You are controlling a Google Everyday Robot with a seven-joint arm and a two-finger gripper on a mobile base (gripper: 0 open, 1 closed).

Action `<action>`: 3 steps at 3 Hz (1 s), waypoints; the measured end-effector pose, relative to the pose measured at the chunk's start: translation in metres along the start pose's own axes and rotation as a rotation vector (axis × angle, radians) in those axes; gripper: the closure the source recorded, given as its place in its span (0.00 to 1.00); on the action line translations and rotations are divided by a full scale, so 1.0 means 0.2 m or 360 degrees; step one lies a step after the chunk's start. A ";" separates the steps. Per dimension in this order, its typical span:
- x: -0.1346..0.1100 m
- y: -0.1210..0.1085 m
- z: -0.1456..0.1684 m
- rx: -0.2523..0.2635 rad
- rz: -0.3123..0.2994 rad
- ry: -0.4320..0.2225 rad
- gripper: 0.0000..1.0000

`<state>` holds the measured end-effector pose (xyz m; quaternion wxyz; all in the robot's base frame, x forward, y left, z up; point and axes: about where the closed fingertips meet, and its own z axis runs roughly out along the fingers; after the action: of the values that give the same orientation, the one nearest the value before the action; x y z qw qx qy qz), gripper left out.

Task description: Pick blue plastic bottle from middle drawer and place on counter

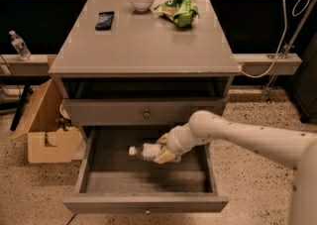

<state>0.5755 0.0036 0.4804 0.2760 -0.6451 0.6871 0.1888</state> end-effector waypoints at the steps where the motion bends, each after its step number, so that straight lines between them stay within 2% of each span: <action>1: -0.02 -0.07 -0.39 0.0024 -0.0120 -0.0035 1.00; 2: -0.02 -0.07 -0.39 0.0025 -0.0120 -0.0035 1.00; 3: -0.19 -0.08 -0.61 0.0067 -0.0207 -0.0072 1.00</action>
Offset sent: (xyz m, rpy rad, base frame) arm 0.0060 -0.0382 0.0561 0.0130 -0.0585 0.0311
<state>0.5748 -0.0445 0.6003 0.3165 -0.6780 0.6412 0.1705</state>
